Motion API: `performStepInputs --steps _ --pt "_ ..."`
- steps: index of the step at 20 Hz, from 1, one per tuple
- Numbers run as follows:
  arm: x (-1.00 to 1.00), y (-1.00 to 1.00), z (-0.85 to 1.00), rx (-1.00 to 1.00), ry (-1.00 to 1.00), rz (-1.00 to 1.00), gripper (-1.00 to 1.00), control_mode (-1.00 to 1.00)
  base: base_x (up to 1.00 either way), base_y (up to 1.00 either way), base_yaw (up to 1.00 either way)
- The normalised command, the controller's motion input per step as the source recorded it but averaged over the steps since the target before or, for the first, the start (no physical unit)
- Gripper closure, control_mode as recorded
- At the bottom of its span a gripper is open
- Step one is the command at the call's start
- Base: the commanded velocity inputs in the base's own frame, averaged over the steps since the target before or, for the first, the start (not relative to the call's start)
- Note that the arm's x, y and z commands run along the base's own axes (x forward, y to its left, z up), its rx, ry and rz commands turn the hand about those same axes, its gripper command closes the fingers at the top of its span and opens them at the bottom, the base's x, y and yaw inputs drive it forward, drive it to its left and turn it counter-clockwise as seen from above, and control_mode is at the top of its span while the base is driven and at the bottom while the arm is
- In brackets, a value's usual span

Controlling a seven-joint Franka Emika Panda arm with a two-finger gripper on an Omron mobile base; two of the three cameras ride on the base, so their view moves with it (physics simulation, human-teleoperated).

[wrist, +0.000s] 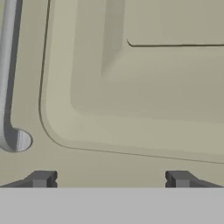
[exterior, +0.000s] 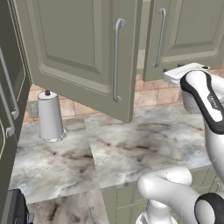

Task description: Close all open cabinet doors.

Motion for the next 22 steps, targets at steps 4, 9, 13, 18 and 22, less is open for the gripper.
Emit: performStepInputs --steps 4,9,13,18,22 --pt "0.10 0.04 0.00 0.00 0.01 -0.06 -1.00 -1.00 0.00 0.00 0.00" --pt "0.22 0.01 0.00 0.00 0.00 -0.04 -1.00 -1.00 0.00 0.00 0.00" --pt "0.23 0.00 0.00 0.00 0.00 -0.01 -1.00 -1.00 0.00 0.00 0.00" --pt "0.16 0.00 0.00 0.00 0.00 -0.02 -1.00 -1.00 0.00 0.00 0.00" --pt "0.14 0.01 0.00 0.00 0.00 -0.02 -1.00 -1.00 0.00 0.00 0.00"
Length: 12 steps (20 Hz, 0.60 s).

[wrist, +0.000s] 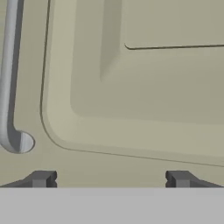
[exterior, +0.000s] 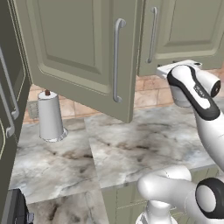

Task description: Close all open cabinet doors.

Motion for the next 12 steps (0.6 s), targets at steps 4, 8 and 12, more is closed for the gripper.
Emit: performStepInputs --steps 4,8,12 --pt "0.16 0.01 0.00 0.00 0.00 -0.03 -1.00 -1.00 0.00 0.00 0.00" --pt "0.15 0.00 0.00 0.00 0.00 -0.02 -1.00 -1.00 0.00 0.00 0.00" --pt "0.18 0.00 0.00 0.00 0.00 -0.02 -1.00 -1.00 0.00 0.00 0.00"
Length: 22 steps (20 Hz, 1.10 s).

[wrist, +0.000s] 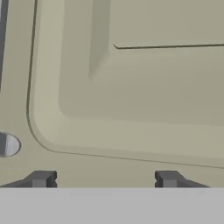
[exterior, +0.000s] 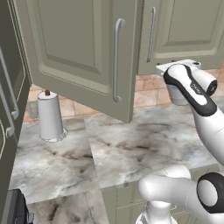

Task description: Close all open cabinet doors.

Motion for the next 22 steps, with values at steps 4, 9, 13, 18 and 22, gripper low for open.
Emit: performStepInputs --steps 4,9,13,18,22 --pt "0.13 0.02 0.00 0.00 0.00 -0.02 -1.00 -1.00 0.00 0.00 0.00" --pt "-0.28 0.00 0.00 0.00 0.05 0.00 -1.00 -1.00 0.00 0.00 0.00" --pt "-0.71 0.00 0.16 0.00 0.12 0.00 -1.00 -1.00 0.00 0.00 0.00" --pt "-0.66 0.00 0.26 0.00 0.20 -0.01 -1.00 -1.00 0.00 0.00 0.00" --pt "-0.66 -0.02 0.57 0.00 0.26 -0.05 -1.00 -1.00 0.00 0.00 0.00"
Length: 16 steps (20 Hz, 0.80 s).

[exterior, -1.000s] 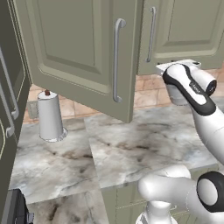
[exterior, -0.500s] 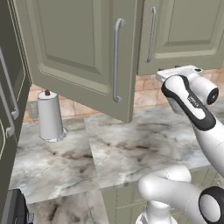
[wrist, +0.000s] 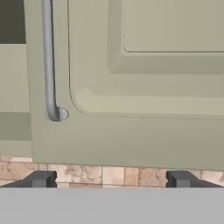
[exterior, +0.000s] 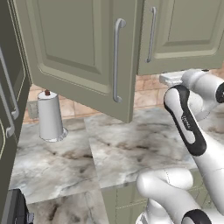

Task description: Close all open cabinet doors.

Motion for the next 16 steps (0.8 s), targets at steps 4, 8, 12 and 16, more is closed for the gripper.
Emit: performStepInputs --steps 4,8,12,16 --pt "-0.82 -0.10 0.37 0.00 0.24 -0.05 -1.00 -1.00 0.00 0.00 0.00" --pt "-0.85 -0.04 0.23 0.00 0.18 -0.02 -1.00 -1.00 0.00 0.00 0.00" --pt "-0.80 0.00 0.28 0.00 0.16 -0.04 -1.00 -1.00 0.00 0.00 0.00" --pt "-0.74 0.00 0.28 0.00 0.20 -0.05 -1.00 -1.00 0.00 0.00 0.00"
